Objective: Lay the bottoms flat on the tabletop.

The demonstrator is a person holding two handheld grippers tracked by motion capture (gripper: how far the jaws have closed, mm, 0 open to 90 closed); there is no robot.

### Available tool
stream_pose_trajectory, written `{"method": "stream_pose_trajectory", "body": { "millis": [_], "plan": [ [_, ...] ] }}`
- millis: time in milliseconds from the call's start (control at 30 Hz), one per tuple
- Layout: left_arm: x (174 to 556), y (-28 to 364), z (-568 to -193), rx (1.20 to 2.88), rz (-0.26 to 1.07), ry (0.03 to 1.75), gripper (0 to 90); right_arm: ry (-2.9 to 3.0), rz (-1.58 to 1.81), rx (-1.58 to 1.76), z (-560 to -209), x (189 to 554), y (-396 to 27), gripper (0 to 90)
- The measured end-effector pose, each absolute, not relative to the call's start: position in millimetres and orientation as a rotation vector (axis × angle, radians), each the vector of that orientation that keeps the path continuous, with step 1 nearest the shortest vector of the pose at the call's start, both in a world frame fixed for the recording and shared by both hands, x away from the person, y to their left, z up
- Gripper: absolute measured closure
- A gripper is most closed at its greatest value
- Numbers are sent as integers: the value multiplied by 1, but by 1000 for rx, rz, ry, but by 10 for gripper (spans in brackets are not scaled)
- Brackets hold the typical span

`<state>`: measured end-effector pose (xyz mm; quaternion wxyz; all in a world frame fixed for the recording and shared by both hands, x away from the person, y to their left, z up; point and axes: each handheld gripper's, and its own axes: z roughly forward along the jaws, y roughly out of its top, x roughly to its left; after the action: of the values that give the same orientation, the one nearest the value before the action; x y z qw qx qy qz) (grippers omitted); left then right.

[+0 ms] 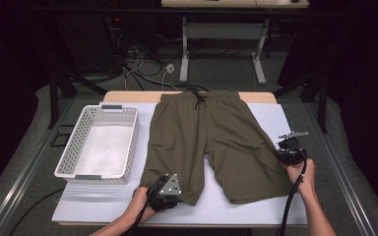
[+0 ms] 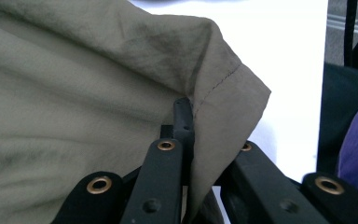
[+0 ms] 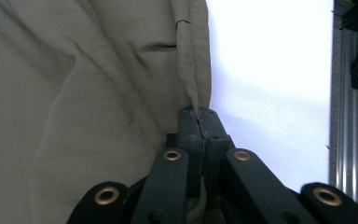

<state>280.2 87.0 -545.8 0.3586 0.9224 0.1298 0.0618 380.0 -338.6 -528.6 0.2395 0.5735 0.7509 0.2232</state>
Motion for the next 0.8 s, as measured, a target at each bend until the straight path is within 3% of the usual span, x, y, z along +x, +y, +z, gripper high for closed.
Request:
{"method": "stream_pose_trajectory", "body": {
  "millis": [800],
  "plan": [
    [256, 87, -547, 2444, 99, 217, 873, 2016, 500, 1587, -518, 350, -355, 900]
  ]
}}
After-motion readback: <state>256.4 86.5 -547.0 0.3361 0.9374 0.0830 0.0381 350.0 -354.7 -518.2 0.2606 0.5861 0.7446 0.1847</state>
